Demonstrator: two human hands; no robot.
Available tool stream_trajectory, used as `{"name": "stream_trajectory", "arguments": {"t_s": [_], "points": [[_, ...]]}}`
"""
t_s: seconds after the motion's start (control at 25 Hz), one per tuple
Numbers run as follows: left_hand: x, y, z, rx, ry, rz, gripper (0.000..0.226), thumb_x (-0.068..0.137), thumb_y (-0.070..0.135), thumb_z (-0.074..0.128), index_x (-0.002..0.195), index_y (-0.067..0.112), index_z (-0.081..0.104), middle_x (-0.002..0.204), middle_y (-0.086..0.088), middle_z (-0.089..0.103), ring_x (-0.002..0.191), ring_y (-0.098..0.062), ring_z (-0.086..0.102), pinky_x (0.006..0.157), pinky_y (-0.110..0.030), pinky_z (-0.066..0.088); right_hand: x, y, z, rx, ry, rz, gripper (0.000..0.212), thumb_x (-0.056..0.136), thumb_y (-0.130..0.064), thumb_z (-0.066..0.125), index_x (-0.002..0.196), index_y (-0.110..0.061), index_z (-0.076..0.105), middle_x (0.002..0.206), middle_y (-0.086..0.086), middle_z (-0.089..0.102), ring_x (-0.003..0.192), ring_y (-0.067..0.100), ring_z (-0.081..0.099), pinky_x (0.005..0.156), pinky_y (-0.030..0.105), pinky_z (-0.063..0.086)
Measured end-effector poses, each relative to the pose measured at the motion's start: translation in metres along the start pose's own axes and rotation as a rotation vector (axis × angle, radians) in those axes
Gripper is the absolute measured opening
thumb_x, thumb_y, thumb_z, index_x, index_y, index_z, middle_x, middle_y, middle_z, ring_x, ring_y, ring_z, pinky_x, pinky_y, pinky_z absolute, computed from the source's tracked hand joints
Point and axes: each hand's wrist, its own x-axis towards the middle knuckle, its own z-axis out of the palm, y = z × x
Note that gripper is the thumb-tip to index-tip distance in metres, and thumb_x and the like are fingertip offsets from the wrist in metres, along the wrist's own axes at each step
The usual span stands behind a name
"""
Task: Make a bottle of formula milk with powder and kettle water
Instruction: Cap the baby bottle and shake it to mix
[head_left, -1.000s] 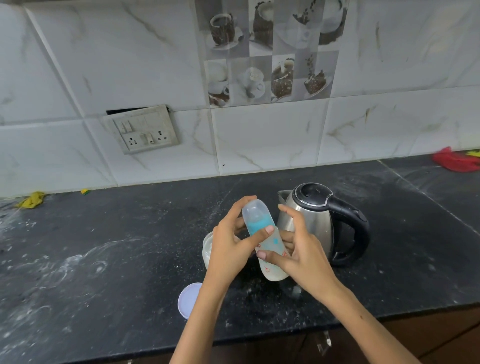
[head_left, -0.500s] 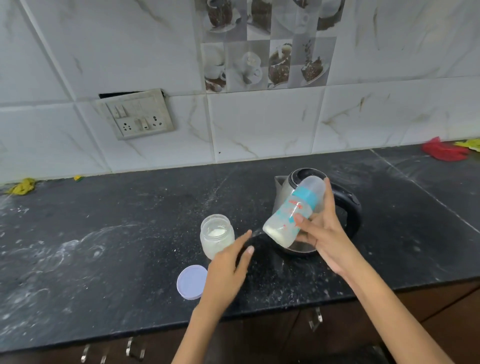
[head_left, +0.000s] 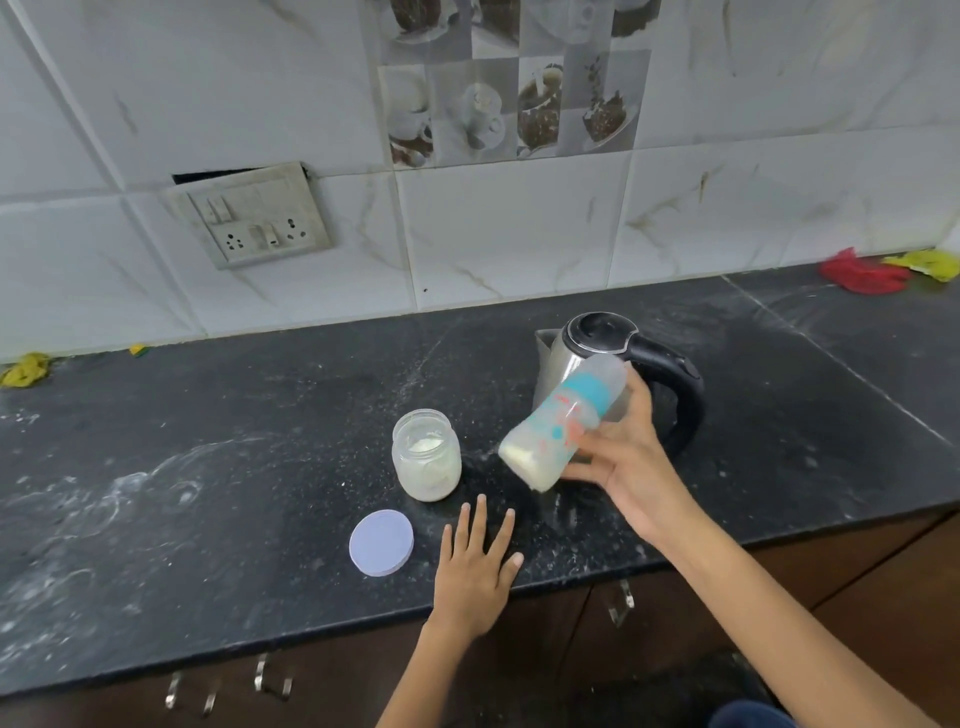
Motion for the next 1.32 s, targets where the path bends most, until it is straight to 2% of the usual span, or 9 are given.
{"name": "stream_trajectory", "arguments": {"t_s": [0.2, 0.32, 0.48, 0.6, 0.72, 0.88, 1.0, 1.12, 1.32], "points": [[0.003, 0.0, 0.008, -0.032, 0.037, -0.018, 0.054, 0.1, 0.049, 0.018, 0.15, 0.032, 0.005, 0.161, -0.005, -0.007, 0.147, -0.024, -0.013, 0.118, -0.04, -0.007, -0.007, 0.006, 0.004, -0.019, -0.073, 0.053, 0.086, 0.071, -0.01, 0.079, 0.134, -0.05, 0.035, 0.119, 0.009, 0.067, 0.108, 0.033, 0.068, 0.07, 0.045, 0.06], [0.003, -0.002, 0.008, -0.047, 0.038, -0.001, 0.055, 0.1, 0.049, 0.019, 0.149, 0.035, -0.002, 0.16, -0.003, -0.012, 0.146, -0.024, -0.015, 0.117, -0.039, -0.008, -0.009, 0.004, 0.001, 0.076, 0.038, -0.001, 0.084, 0.075, -0.007, 0.073, 0.138, -0.045, 0.033, 0.128, 0.01, 0.059, 0.11, 0.034, 0.067, 0.071, 0.048, 0.06], [0.001, -0.001, 0.006, -0.155, 0.087, -0.003, 0.055, 0.1, 0.045, 0.031, 0.15, 0.027, 0.017, 0.161, -0.005, 0.007, 0.148, -0.027, 0.0, 0.121, -0.042, 0.002, -0.021, 0.009, 0.007, -0.072, -0.15, 0.078, 0.088, 0.074, -0.013, 0.079, 0.138, -0.049, 0.031, 0.116, 0.01, 0.069, 0.107, 0.032, 0.068, 0.07, 0.044, 0.061], [0.003, -0.002, 0.006, -0.066, 0.047, 0.007, 0.055, 0.1, 0.048, 0.022, 0.15, 0.032, 0.005, 0.161, -0.003, -0.008, 0.147, -0.025, -0.012, 0.118, -0.04, -0.006, -0.018, 0.007, 0.004, 0.039, -0.002, 0.009, 0.082, 0.078, -0.01, 0.072, 0.141, -0.044, 0.032, 0.117, 0.007, 0.069, 0.107, 0.032, 0.068, 0.071, 0.048, 0.06], [0.002, -0.001, 0.006, -0.094, 0.047, -0.005, 0.056, 0.1, 0.047, 0.026, 0.151, 0.027, 0.01, 0.161, -0.005, 0.0, 0.147, -0.025, -0.008, 0.12, -0.04, -0.004, -0.022, 0.009, 0.01, -0.056, -0.1, 0.072, 0.087, 0.076, -0.013, 0.075, 0.142, -0.045, 0.028, 0.113, 0.006, 0.072, 0.107, 0.031, 0.069, 0.068, 0.044, 0.061], [0.004, -0.002, 0.008, -0.043, 0.035, -0.001, 0.056, 0.1, 0.05, 0.02, 0.149, 0.034, -0.001, 0.16, -0.003, -0.011, 0.147, -0.024, -0.014, 0.118, -0.04, -0.006, -0.016, 0.007, 0.008, 0.055, 0.056, 0.001, 0.079, 0.079, -0.014, 0.072, 0.14, -0.044, 0.033, 0.119, 0.005, 0.068, 0.107, 0.033, 0.068, 0.072, 0.051, 0.06], [0.002, -0.002, 0.009, -0.051, 0.048, -0.012, 0.055, 0.1, 0.048, 0.023, 0.15, 0.028, 0.011, 0.161, -0.004, 0.002, 0.148, -0.025, -0.006, 0.119, -0.04, -0.004, -0.021, 0.01, 0.013, -0.058, -0.054, 0.094, 0.086, 0.074, -0.018, 0.078, 0.14, -0.047, 0.031, 0.12, 0.009, 0.067, 0.109, 0.03, 0.068, 0.073, 0.051, 0.06], [0.005, -0.004, 0.011, -0.051, 0.052, -0.009, 0.055, 0.1, 0.051, 0.02, 0.15, 0.035, 0.002, 0.16, -0.002, -0.01, 0.147, -0.023, -0.014, 0.118, -0.039, -0.007, -0.021, 0.011, 0.007, 0.093, 0.097, 0.0, 0.074, 0.08, -0.012, 0.071, 0.135, -0.048, 0.037, 0.123, 0.007, 0.065, 0.109, 0.031, 0.068, 0.075, 0.051, 0.06], [0.005, -0.005, 0.013, -0.076, 0.074, -0.011, 0.055, 0.099, 0.05, 0.021, 0.15, 0.032, 0.009, 0.161, -0.002, -0.001, 0.148, -0.023, -0.008, 0.119, -0.04, -0.005, -0.025, 0.016, 0.009, 0.002, 0.025, 0.048, 0.077, 0.08, -0.015, 0.075, 0.136, -0.05, 0.035, 0.123, 0.008, 0.066, 0.11, 0.029, 0.068, 0.074, 0.048, 0.06]]}}
